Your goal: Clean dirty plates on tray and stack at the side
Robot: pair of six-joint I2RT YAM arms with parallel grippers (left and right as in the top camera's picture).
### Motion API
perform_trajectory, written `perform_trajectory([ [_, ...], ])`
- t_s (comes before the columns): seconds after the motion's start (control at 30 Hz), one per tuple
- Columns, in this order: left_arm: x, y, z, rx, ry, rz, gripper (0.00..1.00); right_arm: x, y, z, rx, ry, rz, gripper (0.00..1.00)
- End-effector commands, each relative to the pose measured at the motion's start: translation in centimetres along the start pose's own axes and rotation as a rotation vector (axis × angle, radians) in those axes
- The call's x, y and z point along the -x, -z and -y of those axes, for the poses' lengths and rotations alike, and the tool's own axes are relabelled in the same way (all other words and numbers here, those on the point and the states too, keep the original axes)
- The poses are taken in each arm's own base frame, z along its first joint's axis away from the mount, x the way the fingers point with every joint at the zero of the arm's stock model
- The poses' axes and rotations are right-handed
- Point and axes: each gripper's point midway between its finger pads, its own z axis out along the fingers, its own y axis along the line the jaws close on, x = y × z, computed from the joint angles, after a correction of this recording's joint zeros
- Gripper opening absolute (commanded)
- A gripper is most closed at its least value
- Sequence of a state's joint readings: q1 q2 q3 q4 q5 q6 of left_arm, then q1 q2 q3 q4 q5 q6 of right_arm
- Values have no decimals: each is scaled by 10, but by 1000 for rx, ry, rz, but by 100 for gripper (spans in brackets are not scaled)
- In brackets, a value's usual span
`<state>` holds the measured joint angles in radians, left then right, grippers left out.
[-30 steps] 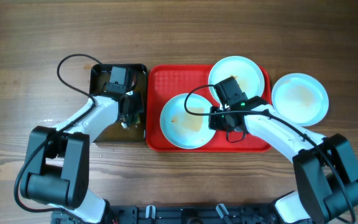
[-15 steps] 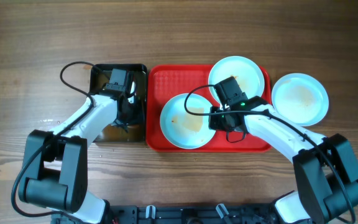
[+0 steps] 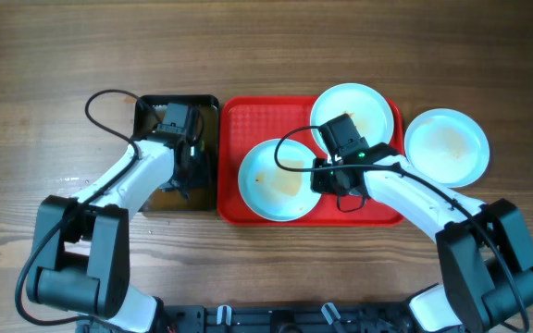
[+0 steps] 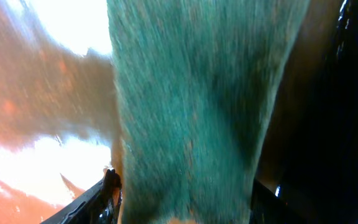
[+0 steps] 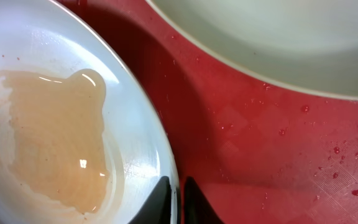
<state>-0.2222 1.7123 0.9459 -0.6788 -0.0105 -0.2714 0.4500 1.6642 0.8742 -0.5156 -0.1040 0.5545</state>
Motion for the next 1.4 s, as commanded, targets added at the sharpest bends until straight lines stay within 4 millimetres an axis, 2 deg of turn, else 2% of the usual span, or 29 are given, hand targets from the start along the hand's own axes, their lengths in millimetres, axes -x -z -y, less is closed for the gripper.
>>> perform_trajectory([
  [0.0,-4,9,10,-63,1,-23,58,0,1,-3,11,7,0,13],
  [0.07,-7,9,9,-58,1,-34,58,-2,-4,-1,5,5,-14,11],
  [0.13,-7,9,9,-59,1,-34,61,-3,-5,-2,12,6,-20,4],
  [0.23,-6,9,9,-59,1,-32,61,-1,-3,-7,33,55,-14,4],
  [0.3,-6,9,9,-59,1,-32,62,5,5,-9,39,98,19,4],
  [0.43,-7,9,9,-58,1,-34,62,33,49,-10,10,176,205,4],
  [0.53,-6,9,9,-60,1,-29,62,39,71,-1,-43,198,275,4],
  [0.7,-3,9,10,-63,0,-19,62,28,70,6,-67,218,229,4],
  [0.83,-3,9,10,-63,0,-19,62,45,75,4,-78,207,308,4],
  [0.9,-3,9,10,-63,0,-19,62,46,75,3,-65,154,317,4],
  [0.97,-3,9,10,-63,0,-19,62,37,72,1,-47,165,272,4],
  [1.03,-3,9,10,-63,0,-19,62,10,67,-9,28,344,149,4],
  [1.1,-3,9,10,-63,0,-19,62,1,65,3,-18,324,108,5],
  [1.2,-3,9,10,-63,0,-19,62,19,68,6,-56,206,189,4],
  [1.27,-3,9,10,-63,0,-20,62,31,71,-10,34,85,238,4],
  [1.33,-3,9,10,-63,0,-20,61,29,73,-30,142,99,222,4],
  [1.37,-3,9,10,-63,0,-19,61,27,72,-31,149,100,209,4],
])
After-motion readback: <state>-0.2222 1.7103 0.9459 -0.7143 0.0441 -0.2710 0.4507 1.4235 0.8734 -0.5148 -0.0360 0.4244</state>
